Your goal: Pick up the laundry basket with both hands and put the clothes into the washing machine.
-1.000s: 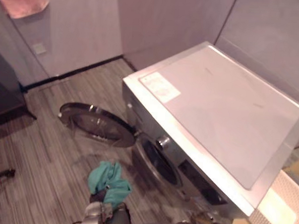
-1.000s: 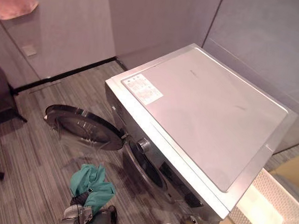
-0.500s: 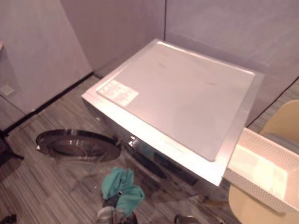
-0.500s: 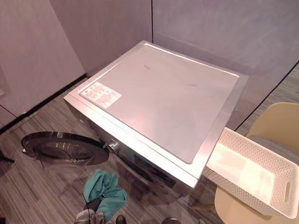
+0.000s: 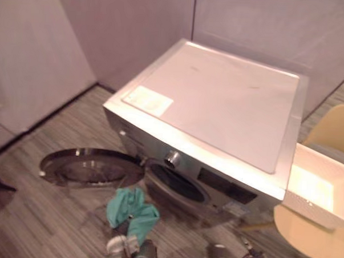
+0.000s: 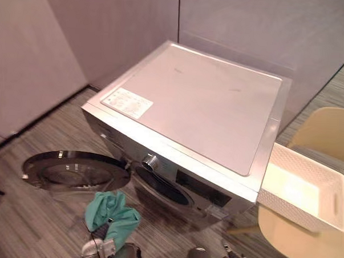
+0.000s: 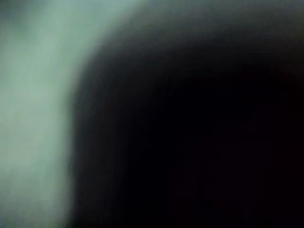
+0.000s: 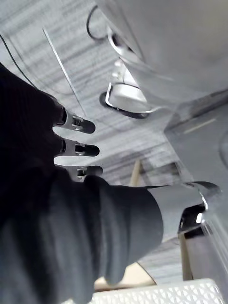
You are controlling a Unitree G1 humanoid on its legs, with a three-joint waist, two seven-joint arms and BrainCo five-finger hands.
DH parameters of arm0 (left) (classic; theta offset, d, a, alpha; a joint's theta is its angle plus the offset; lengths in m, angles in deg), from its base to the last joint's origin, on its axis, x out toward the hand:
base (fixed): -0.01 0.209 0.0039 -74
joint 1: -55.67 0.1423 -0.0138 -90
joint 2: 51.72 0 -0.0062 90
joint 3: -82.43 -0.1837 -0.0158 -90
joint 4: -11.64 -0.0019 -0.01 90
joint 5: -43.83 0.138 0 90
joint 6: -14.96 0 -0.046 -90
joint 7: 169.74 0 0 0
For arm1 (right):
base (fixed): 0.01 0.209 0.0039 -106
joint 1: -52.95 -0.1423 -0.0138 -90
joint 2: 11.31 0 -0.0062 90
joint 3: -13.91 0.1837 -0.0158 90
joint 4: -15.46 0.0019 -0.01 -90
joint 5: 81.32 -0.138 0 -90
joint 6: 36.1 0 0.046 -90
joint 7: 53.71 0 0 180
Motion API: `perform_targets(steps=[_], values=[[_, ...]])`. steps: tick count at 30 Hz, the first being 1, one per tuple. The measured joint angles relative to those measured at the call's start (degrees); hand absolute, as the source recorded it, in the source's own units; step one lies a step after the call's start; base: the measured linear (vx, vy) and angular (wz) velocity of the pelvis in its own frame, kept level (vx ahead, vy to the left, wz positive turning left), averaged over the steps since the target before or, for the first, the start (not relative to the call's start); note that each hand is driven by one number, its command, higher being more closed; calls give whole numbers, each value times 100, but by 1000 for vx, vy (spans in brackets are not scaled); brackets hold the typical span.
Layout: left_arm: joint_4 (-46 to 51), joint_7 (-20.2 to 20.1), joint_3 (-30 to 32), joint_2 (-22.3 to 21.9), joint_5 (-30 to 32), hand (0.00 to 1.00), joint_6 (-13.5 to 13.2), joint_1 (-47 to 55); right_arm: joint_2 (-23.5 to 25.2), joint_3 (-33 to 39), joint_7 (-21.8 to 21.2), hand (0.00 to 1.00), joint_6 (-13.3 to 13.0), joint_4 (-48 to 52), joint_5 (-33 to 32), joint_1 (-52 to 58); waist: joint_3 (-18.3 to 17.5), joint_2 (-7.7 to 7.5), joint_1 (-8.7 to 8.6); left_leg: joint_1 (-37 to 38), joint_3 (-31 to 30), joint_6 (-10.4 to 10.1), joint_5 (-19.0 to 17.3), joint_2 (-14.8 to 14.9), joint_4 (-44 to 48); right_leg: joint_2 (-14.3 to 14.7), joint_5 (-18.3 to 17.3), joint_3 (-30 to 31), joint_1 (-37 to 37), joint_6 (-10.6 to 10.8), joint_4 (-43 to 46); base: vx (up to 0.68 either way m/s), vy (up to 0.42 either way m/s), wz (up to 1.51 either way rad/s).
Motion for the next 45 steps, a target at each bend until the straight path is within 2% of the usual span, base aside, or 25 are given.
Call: perform_targets(steps=[1,3,5,8,10,11,12,13,15,17,18,19,23,29,31,32,33,37,39,40,41,42,43,44,45], values=[[-77,20,-76,73,7,100,-2,-8,-8,91,0,0,0,-94,3,-25,-29,-46,-22,52,149,79,-90,-40,66,-73,141,109,95,38,-162,109,347,-48],[-284,35,-386,280,15,100,-5,-68,-36,215,-5,0,-4,-312,3,-153,-51,57,-58,55,340,187,-155,-93,53,-157,654,255,80,125,-579,71,339,-63],[-299,29,-511,331,59,100,-3,-129,-88,238,-13,0,-8,-344,13,-225,-56,115,-56,-12,443,266,-199,-87,26,-182,938,343,-14,205,-804,-2,243,-59],[-303,-46,-744,500,68,100,-4,-154,-154,190,-16,0,-12,-386,-4,-481,-50,155,-22,-243,815,362,-248,22,-6,-206,1747,473,-350,297,-1344,-70,189,-86],[-311,-74,-850,608,80,100,2,-207,-171,123,-27,0,-16,-360,-5,-580,-47,193,31,-312,1179,411,-223,216,-27,-104,2493,400,-507,157,-1771,-97,140,-114],[-308,-74,-846,626,122,100,5,-202,-193,-8,-28,0,-14,-328,-5,-586,-35,226,89,-289,1495,527,-158,396,-118,3,2744,99,-613,-85,-1878,-103,66,-101],[-295,-72,-823,670,163,100,7,-214,-203,-86,-31,0,-14,-321,-5,-601,-12,266,92,-266,1632,587,-123,462,-206,92,2699,-200,-683,-121,-1745,-102,49,-96],[-254,-74,-765,750,187,100,9,-251,-204,-180,-39,0,-12,-320,-2,-642,-19,225,109,-142,1857,625,-9,553,-472,273,2351,-1111,-798,-368,-1198,-66,22,-72],[-205,-65,-618,741,183,100,11,-220,-204,-312,-46,0,-14,-287,-1,-638,-16,211,136,116,2120,587,132,613,-775,411,1913,-1965,-774,-584,-724,-44,-4,-84],[-202,-74,-616,760,180,100,15,-143,-224,-510,-61,0,-52,-260,-1,-669,-51,58,241,365,2406,529,368,455,-1129,590,1526,-2401,-497,-701,-923,-52,-77,-92],[-201,-74,-616,788,179,100,15,-158,-230,-525,-66,0,-57,-264,-3,-677,-91,-69,260,400,2398,508,413,354,-1223,533,1513,-2450,-390,-724,-1164,-44,-139,-60],[-213,-75,-623,767,179,100,17,-187,-265,-514,-79,0,-87,-293,-4,-695,-82,-78,249,419,2374,472,442,232,-1329,476,1500,-2401,-195,-743,-1608,-36,-128,-27],[-248,-81,-660,519,158,100,23,-248,-362,-250,-75,0,-111,-417,-5,-548,-26,78,219,700,1999,321,684,156,-1683,528,1584,-2385,46,-815,-1822,-15,-142,-6],[-305,-120,-681,433,161,100,26,-255,-456,92,-58,0,-136,-557,-3,-522,-14,92,76,945,1668,220,927,82,-2144,568,1519,-2508,121,-907,-1745,-12,-59,12],[-281,-191,-625,390,162,100,28,-246,-429,203,-58,0,-131,-594,-2,-437,127,118,86,827,1590,26,790,159,-1446,513,1224,-2522,165,-948,-1343,-10,-11,15],[-182,-190,-550,331,162,100,29,-253,-386,189,-62,0,-126,-550,-2,-365,286,121,106,531,1523,-94,713,302,-360,454,1011,-2526,220,-971,-1006,-71,8,6],[30,-191,-418,176,139,100,26,-120,-353,124,-63,0,-121,-435,-1,-250,385,239,113,108,1410,-100,776,504,884,453,714,-2524,212,-1005,-567,-91,28,-1],[578,-186,-417,-4,-25,100,24,66,-283,-152,-64,0,-98,-63,-2,-52,413,305,118,-231,1268,-164,1034,476,1633,305,346,-2353,15,-973,-35,-11,100,-10],[934,-183,-420,-49,-148,100,-18,98,-239,-331,-54,0,-99,158,0,-72,438,327,164,-513,1252,103,671,466,1598,257,287,-2157,-252,-930,171,37,135,-41],[1082,-170,-446,-61,-232,100,-61,109,-240,-522,-40,0,-105,331,1,-51,471,340,236,-557,1112,183,562,474,1131,253,107,-2043,-600,-846,648,35,176,-46],[1125,-158,-483,-47,-256,100,-89,109,-254,-600,-37,0,-113,385,5,-47,506,318,264,-486,1042,122,268,400,1007,244,-111,-1942,-838,-741,1095,42,188,-41],[1164,-156,-493,-33,-278,100,-96,100,-257,-692,-34,0,-118,435,4,-58,536,339,255,-385,1073,213,-32,347,951,232,-264,-1867,-997,-660,1446,49,186,-13],[1190,-155,-535,-57,-301,100,-95,-3,-238,-723,-39,0,-149,592,1,-94,724,251,200,-367,1147,365,-546,292,1024,170,-494,-1872,-1249,-539,1987,3,140,-4],[1188,-111,-588,20,-329,100,-90,-160,-176,-809,-38,0,-161,651,-4,-176,942,70,197,-526,1257,419,-634,247,1374,106,-628,-1784,-1457,-471,2371,-20,115,-3],[1189,-75,-632,58,-337,100,-88,-228,-177,-853,-33,0,-162,706,-4,-195,996,60,213,-627,1278,431,-722,259,1519,106,-669,-1763,-1569,-459,2487,-53,102,-18]])
